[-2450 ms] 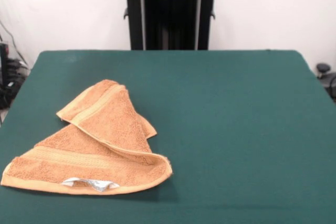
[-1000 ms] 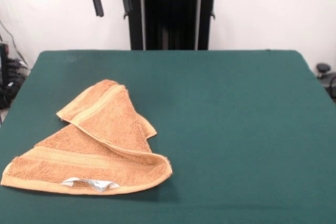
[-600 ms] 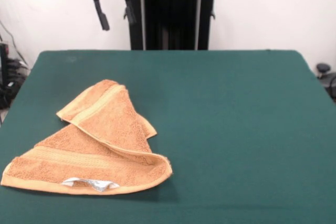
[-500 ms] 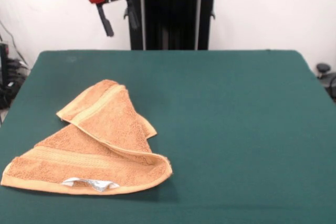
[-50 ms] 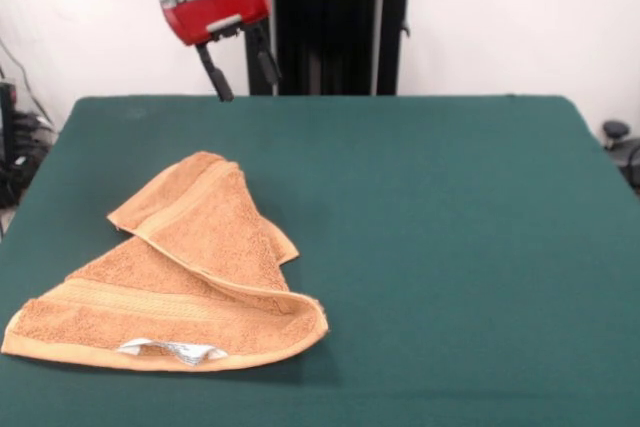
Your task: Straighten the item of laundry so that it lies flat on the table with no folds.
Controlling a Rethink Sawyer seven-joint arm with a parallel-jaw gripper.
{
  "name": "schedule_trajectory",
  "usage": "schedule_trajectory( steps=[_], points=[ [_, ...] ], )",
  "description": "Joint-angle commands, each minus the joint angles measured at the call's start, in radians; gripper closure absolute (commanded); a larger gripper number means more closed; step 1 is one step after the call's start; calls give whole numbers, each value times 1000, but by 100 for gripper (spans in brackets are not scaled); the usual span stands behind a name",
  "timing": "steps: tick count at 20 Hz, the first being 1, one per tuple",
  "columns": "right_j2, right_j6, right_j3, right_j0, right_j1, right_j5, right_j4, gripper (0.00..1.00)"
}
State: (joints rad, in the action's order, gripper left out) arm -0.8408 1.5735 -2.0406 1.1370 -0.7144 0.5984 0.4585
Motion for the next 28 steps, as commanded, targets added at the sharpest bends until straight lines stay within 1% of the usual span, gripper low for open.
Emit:
schedule_trajectory(
  steps=[1, 5, 9, 11, 13, 14, 15, 18, 23, 25, 28],
  points=[
    [-37, -183, 172, -77, 29, 178, 19, 0],
    [-42, -189, 218, -94, 25, 226, 26, 0],
    [-40, -204, 257, -111, 33, 246, 48, 0],
    [-25, -211, 279, -128, 22, 245, 84, 0],
    [23, -172, 299, -169, -22, 212, 165, 0],
    [54, -146, 314, -196, -35, 226, 196, 0],
    [66, -141, 317, -207, -33, 239, 209, 0],
    [92, -109, 318, -222, 4, 225, 235, 0],
    [137, -48, 293, -211, 61, 194, 243, 0],
    [140, -47, 286, -193, 77, 174, 237, 0],
    [118, -64, 267, -159, 106, 150, 216, 0]
  ],
)
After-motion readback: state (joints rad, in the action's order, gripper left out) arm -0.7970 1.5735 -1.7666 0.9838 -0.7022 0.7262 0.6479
